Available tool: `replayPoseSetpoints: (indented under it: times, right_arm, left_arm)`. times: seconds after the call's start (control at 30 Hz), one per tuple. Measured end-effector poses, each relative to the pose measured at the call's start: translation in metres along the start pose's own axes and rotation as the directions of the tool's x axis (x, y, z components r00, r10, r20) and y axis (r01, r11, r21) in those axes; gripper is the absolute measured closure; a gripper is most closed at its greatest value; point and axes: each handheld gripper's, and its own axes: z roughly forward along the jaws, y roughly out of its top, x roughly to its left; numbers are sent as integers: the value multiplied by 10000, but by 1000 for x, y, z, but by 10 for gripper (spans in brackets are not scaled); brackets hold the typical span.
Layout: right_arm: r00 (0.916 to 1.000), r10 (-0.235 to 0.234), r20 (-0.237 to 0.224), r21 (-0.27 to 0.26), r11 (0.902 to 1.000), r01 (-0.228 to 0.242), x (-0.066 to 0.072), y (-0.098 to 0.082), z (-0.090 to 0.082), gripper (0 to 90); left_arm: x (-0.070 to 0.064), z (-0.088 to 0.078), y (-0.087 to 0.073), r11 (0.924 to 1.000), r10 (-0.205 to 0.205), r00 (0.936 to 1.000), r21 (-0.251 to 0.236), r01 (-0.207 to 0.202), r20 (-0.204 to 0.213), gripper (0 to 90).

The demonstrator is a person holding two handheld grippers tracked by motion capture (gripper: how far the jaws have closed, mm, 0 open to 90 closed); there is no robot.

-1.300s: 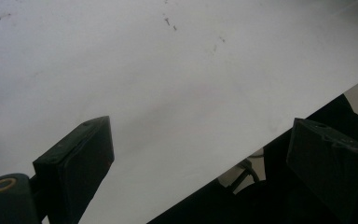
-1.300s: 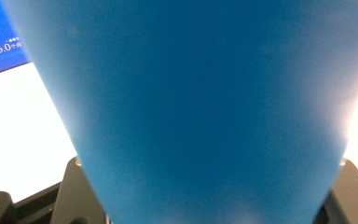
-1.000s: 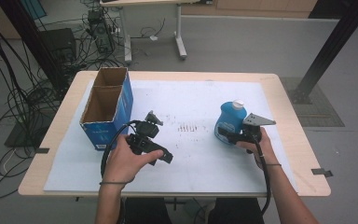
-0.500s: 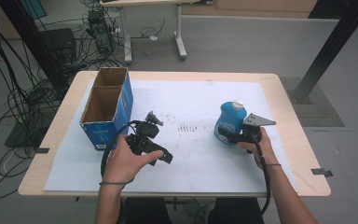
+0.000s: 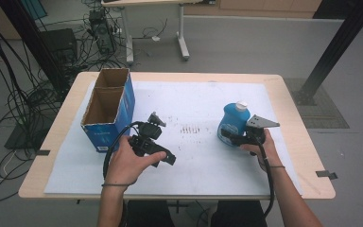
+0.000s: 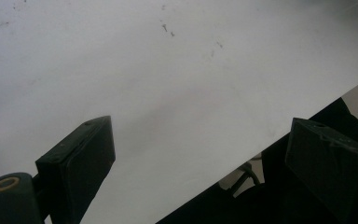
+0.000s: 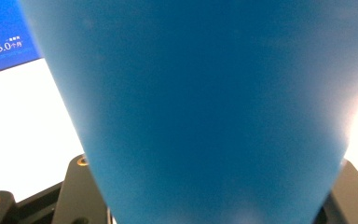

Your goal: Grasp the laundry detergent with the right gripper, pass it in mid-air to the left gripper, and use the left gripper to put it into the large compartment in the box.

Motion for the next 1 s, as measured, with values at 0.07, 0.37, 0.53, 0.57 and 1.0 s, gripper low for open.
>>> replayPoseSetpoints:
  times: [0.07, 0.37, 0.53, 0.57, 1.0]
  right_arm:
    - [10000, -18, -4, 6, 10000, 18, 0, 0, 0, 406]
    - [10000, -23, 1, -2, 10000, 23, 0, 0, 0, 406]
    - [10000, -31, 2, 6, 10000, 31, 0, 0, 0, 406]
    - [10000, -28, 6, 4, 10000, 28, 0, 0, 0, 406]
    - [10000, -45, 42, -3, 10000, 45, 1, 0, 0, 407]
  left_arm:
    - [0, -1, 1, 10000, -20, 10000, -15, 20, -3, 85]
    - [0, -1, 0, 10000, 21, 10000, -14, -21, 27, 86]
    - [1, -2, 0, 10000, -28, 10000, -13, 28, -10, 86]
    - [1, -2, 0, 10000, -23, 10000, -16, 23, -26, 86]
    - [1, -2, 2, 9999, 99, 9999, 86, -99, -21, 83]
